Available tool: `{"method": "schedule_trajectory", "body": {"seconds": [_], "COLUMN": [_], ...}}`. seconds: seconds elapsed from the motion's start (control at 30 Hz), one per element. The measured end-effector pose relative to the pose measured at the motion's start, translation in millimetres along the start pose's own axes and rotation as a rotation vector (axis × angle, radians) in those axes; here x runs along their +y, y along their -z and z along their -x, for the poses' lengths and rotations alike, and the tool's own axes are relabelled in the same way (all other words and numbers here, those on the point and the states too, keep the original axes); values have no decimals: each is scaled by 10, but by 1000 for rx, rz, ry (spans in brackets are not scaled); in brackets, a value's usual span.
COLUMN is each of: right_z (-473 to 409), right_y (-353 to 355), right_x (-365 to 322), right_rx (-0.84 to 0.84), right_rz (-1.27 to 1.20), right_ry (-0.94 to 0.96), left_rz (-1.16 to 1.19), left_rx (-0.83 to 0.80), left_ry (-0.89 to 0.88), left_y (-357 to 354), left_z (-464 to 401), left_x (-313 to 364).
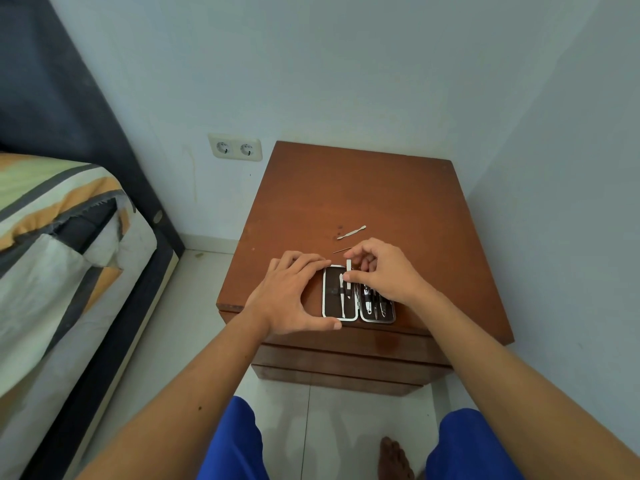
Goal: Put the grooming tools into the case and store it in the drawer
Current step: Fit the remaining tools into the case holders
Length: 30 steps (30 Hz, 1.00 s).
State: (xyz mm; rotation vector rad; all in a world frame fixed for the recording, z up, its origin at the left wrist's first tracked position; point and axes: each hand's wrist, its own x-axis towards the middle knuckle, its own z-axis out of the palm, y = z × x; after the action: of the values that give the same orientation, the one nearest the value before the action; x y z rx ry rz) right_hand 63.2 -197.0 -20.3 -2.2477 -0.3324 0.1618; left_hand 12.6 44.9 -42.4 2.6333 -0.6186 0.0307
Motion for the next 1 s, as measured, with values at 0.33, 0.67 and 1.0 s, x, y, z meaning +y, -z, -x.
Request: {"method": "schedule_trajectory", "body": {"seconds": [0.33,0.67,1.0], "right_z": [269,336,-65], "right_y": [56,59,202], "right_x": [3,-7,-63], "right_rx": [-148,-189,215], "right_rz": [330,317,125], "right_ry": [144,120,-20], "left_rz": [4,-3,4], "left_rx": [6,11,-7], "left_ry": [-2,-1,0], "left_y": [-13,-23,10], "left_z": [0,-6,-6], "left_x": [-8,-1,-4]}}
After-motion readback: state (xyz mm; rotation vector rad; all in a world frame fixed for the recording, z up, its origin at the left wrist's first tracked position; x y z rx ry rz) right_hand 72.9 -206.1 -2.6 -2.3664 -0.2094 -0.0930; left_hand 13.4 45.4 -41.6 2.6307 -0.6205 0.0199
